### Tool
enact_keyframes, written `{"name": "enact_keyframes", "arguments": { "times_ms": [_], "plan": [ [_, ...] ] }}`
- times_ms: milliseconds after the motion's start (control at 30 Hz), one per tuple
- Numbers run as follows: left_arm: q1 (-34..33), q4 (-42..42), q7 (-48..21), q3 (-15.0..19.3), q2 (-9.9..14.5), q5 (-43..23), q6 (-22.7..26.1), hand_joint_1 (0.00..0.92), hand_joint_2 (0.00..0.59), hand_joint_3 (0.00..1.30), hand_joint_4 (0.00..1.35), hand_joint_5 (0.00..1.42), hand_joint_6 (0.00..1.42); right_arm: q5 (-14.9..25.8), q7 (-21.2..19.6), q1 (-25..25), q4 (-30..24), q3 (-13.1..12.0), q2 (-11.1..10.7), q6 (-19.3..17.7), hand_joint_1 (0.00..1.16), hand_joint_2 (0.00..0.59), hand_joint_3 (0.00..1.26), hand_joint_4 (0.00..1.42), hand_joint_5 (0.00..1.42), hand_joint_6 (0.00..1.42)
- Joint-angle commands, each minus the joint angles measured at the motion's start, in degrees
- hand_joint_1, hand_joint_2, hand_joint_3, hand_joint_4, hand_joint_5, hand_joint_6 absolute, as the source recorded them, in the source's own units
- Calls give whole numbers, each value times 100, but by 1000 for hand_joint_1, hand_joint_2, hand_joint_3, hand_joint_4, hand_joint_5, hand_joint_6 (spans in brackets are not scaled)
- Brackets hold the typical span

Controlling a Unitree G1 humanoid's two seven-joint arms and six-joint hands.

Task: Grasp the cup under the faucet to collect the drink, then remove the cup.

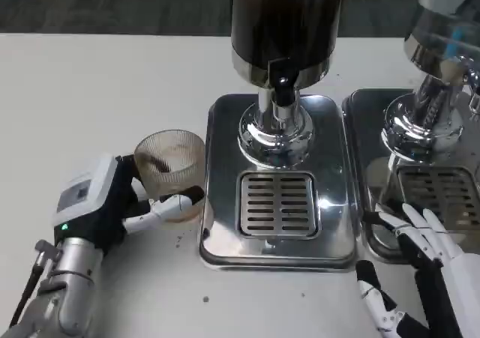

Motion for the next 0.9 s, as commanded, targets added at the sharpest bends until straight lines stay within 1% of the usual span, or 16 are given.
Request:
{"name": "enact_keyframes", "arguments": {
  "times_ms": [33, 133, 233, 367, 500, 767, 900],
  "plan": [
    [43, 196, 105, -74, -56, 86, -61, 224, 132, 652, 798, 1059, 1258, 35, -74, -19, 43, -48, -5, -106, 354, 459, 294, 128, 95, 216],
    [72, 227, 267, -69, -32, 102, -124, 233, 141, 679, 814, 1077, 1290, 54, -77, -23, 64, -62, -1, -128, 352, 460, 294, 129, 96, 216],
    [172, 121, 474, -18, 60, 107, -262, 234, 143, 681, 814, 1080, 1293, 44, -96, -20, 84, -49, 17, -144, 351, 460, 294, 129, 97, 216],
    [400, -240, 757, 97, 250, 127, -480, 236, 146, 682, 815, 1084, 1285, 83, -110, -13, 127, -52, 37, -178, 349, 459, 294, 129, 97, 216],
    [604, -669, 911, 219, 398, 225, -578, 233, 144, 669, 815, 1074, 1289, 115, -115, -17, 161, -49, 50, -213, 348, 459, 296, 135, 97, 216],
    [812, -1220, 1026, 333, 512, 342, -606, 220, 148, 668, 805, 1062, 1279, 162, -75, -70, 191, -83, 32, -264, 346, 460, 302, 141, 97, 216],
    [946, -1613, 943, 321, 493, 404, -693, 217, 146, 668, 799, 1060, 1273, 180, -64, -42, 167, -112, 33, -277, 345, 461, 302, 141, 97, 216]
  ]
}}
